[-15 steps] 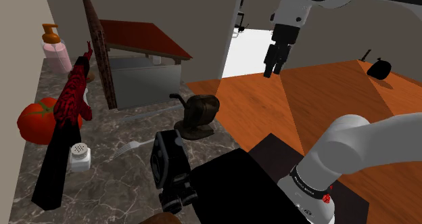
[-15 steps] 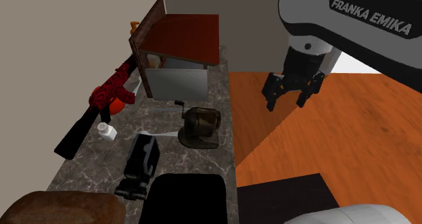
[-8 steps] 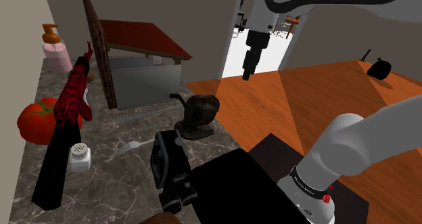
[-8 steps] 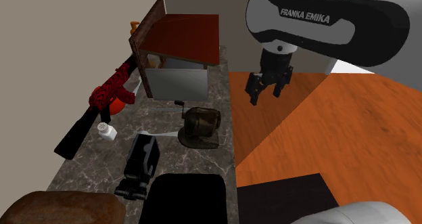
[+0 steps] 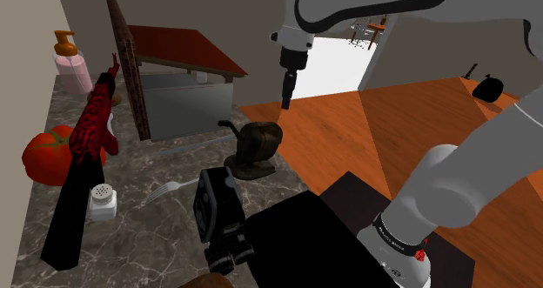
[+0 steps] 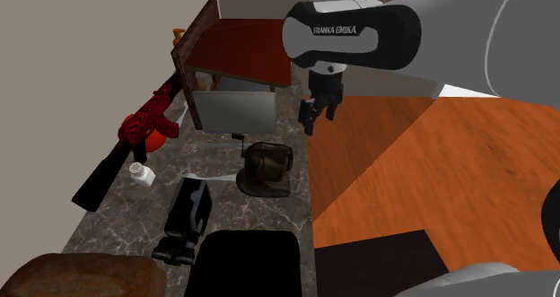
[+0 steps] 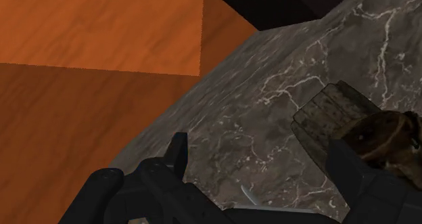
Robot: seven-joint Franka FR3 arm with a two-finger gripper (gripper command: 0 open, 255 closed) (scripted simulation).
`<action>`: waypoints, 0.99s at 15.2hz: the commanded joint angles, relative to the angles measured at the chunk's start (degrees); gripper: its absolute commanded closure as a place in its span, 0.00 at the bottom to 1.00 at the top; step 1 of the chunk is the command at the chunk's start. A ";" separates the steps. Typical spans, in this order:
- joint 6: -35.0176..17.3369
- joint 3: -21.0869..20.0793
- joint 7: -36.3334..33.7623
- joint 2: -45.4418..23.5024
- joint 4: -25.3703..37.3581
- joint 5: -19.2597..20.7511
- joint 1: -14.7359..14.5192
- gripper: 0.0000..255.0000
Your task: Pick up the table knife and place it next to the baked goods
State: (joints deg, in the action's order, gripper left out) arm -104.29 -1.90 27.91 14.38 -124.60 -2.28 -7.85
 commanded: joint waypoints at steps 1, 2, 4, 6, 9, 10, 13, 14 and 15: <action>-2.02 -0.80 2.58 -4.15 2.53 0.40 -1.10 0.00; -2.88 -1.21 3.79 -5.92 3.63 0.64 -1.61 0.00; -4.50 -2.11 6.10 -9.41 5.88 1.19 -2.59 0.00; -5.96 -3.05 8.31 -12.81 8.20 1.85 -3.56 0.00; -7.90 -4.52 11.41 -17.73 11.75 3.07 -5.05 0.00; -8.49 -4.99 12.40 -19.32 12.95 3.53 -5.59 0.00; -10.08 -6.58 15.22 -23.97 16.54 5.10 -7.10 0.00; -10.56 -7.48 16.07 -25.50 17.74 5.76 -7.27 0.00; -11.02 -8.24 16.92 -26.99 18.92 6.44 -7.59 0.00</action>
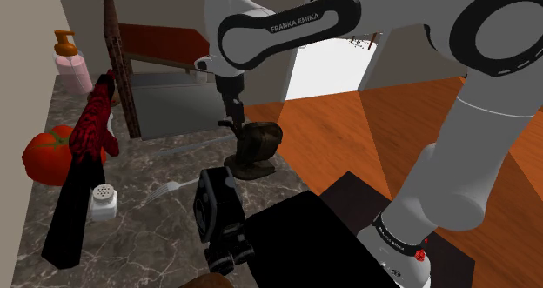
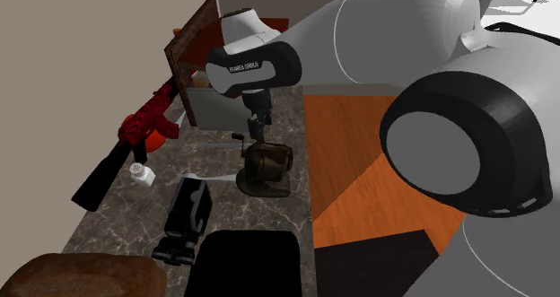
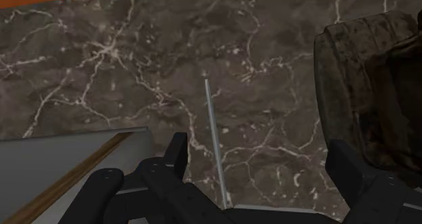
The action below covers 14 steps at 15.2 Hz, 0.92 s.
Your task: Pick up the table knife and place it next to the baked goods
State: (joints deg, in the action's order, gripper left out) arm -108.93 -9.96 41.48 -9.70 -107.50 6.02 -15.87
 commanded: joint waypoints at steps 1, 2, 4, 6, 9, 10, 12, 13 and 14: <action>-6.81 -0.77 4.19 -4.38 3.01 -1.18 -0.07 0.00; -7.23 -1.31 5.03 -5.83 4.18 -0.50 -0.62 0.00; -7.72 -1.93 6.05 -7.56 5.58 0.36 -1.32 0.00; -9.09 -1.94 5.91 -8.08 4.71 0.56 -1.24 0.00; -11.11 -1.83 5.72 -8.93 3.51 0.86 -1.24 0.00; -11.78 -1.83 5.64 -9.24 3.14 0.97 -1.21 0.00; -12.83 -1.72 5.55 -9.74 2.59 1.13 -1.25 0.00; -12.83 -1.73 5.54 -9.74 2.59 1.13 -1.24 0.00; -12.83 -1.73 5.54 -9.74 2.59 1.13 -1.24 0.00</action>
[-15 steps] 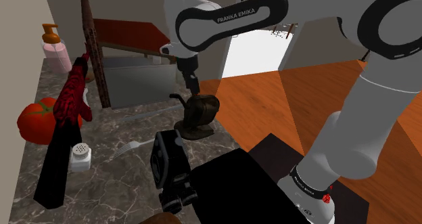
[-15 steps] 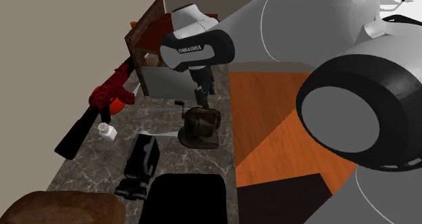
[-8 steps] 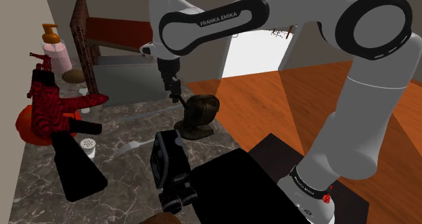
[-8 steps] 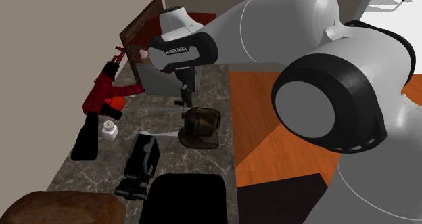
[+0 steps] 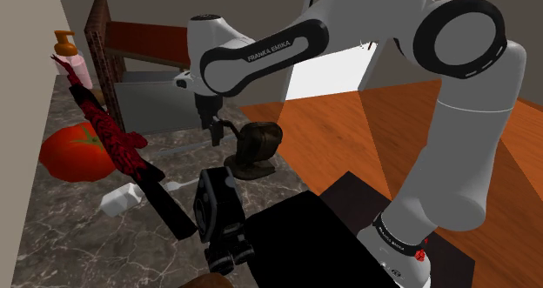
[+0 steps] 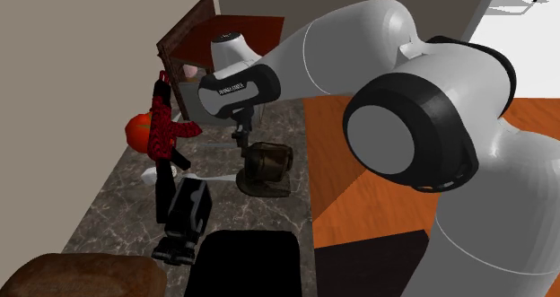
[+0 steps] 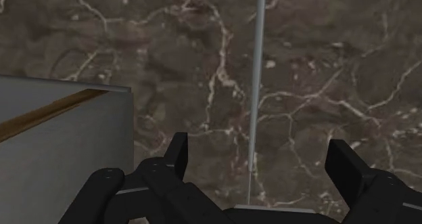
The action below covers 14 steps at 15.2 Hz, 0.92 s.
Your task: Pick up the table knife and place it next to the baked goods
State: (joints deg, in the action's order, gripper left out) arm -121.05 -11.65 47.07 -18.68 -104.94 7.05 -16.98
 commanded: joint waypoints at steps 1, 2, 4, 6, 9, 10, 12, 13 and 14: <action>-0.71 -0.04 -0.05 -0.75 0.01 0.09 -0.12 0.00; -0.71 -0.04 -0.05 -0.76 0.02 0.09 -0.12 0.00; -0.70 -0.04 -0.05 -0.76 0.02 0.09 -0.12 0.00; -0.70 -0.04 -0.05 -0.76 0.02 0.09 -0.12 1.00; -0.70 -0.04 -0.05 -0.76 0.03 0.09 -0.12 1.00; -0.70 -0.04 -0.05 -0.76 0.03 0.09 -0.12 1.00; -0.70 -0.04 -0.05 -0.76 0.03 0.09 -0.12 1.00; -0.70 -0.04 -0.05 -0.76 0.03 0.09 -0.12 1.00; -0.70 -0.04 -0.05 -0.76 0.03 0.09 -0.12 1.00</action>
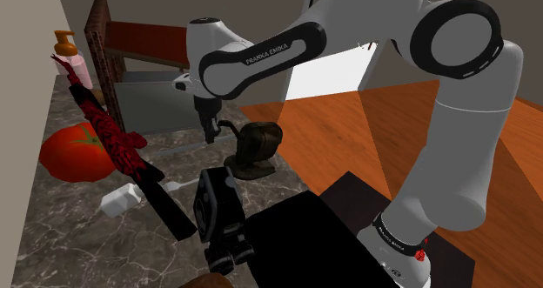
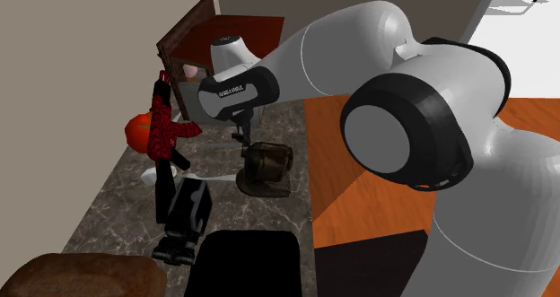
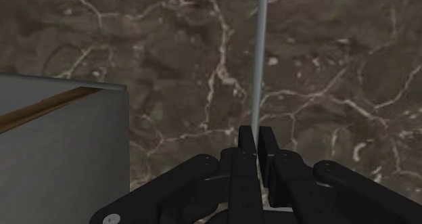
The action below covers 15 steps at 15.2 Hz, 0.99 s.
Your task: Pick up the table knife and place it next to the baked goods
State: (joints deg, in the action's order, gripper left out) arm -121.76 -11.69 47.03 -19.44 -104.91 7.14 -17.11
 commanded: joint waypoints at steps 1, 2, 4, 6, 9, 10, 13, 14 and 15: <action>0.00 0.00 0.00 0.00 0.00 0.00 0.00 1.00; 0.64 -0.05 0.09 0.36 0.29 -0.12 0.02 1.00; 1.95 -0.13 0.26 1.03 0.95 -0.33 0.07 1.00; 3.27 -0.20 0.43 1.67 1.65 -0.54 0.11 1.00; 5.28 -0.30 0.67 2.55 2.81 -0.83 0.15 1.00; 5.96 -0.33 0.75 2.82 3.22 -0.91 0.17 1.00; 8.00 -0.40 0.97 3.57 4.54 -1.16 0.20 1.00; 8.69 -0.43 1.04 3.80 5.01 -1.24 0.20 1.00; 9.39 -0.45 1.10 4.02 5.49 -1.31 0.21 1.00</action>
State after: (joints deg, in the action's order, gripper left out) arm -113.04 -12.13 48.00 -15.77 -99.73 5.93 -16.95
